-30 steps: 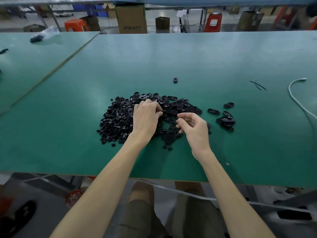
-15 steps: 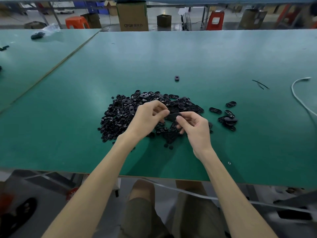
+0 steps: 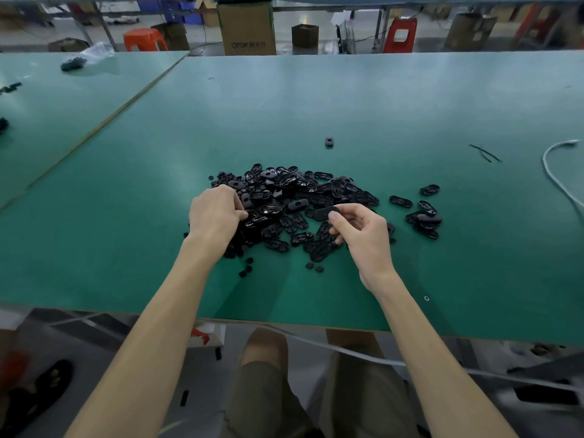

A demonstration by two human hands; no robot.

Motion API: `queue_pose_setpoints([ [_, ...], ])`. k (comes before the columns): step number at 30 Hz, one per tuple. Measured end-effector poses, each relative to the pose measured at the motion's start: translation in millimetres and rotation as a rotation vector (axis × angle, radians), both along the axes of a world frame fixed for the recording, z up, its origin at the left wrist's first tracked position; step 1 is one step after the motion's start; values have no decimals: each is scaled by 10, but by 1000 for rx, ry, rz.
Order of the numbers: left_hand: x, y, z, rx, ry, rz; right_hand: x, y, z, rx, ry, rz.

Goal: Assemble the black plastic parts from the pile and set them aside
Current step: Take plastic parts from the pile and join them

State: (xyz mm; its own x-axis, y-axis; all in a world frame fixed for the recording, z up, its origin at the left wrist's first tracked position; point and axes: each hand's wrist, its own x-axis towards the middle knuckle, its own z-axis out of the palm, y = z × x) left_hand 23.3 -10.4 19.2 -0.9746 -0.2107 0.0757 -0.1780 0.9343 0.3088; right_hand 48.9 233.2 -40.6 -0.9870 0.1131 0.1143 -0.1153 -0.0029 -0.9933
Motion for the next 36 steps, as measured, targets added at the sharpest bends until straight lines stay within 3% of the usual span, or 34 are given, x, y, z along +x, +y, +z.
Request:
queue_pose_setpoints([
  [3, -5, 1, -5, -73, 85, -9, 1, -3, 4, -2, 2, 1],
  [5, -15, 20, -19, -15, 144, -31, 4, -5, 2, -4, 1, -4],
  [10, 41, 286, 14, 594, 111, -216, 3, -4, 2, -21, 1, -8],
  [13, 66, 510, -72, 767, 107, -293, -3, -3, 4, -34, 8, -3],
  [18, 75, 755, -267, 1027, 204, -216, -6, -1, -7, -42, 8, -11],
  [24, 143, 812, -426, 1128, 305, -245, -4, 7, -10, -63, 17, -33],
  [36, 157, 798, -492, 1081, 371, -309, 3, 2, 5, -76, 19, -33],
])
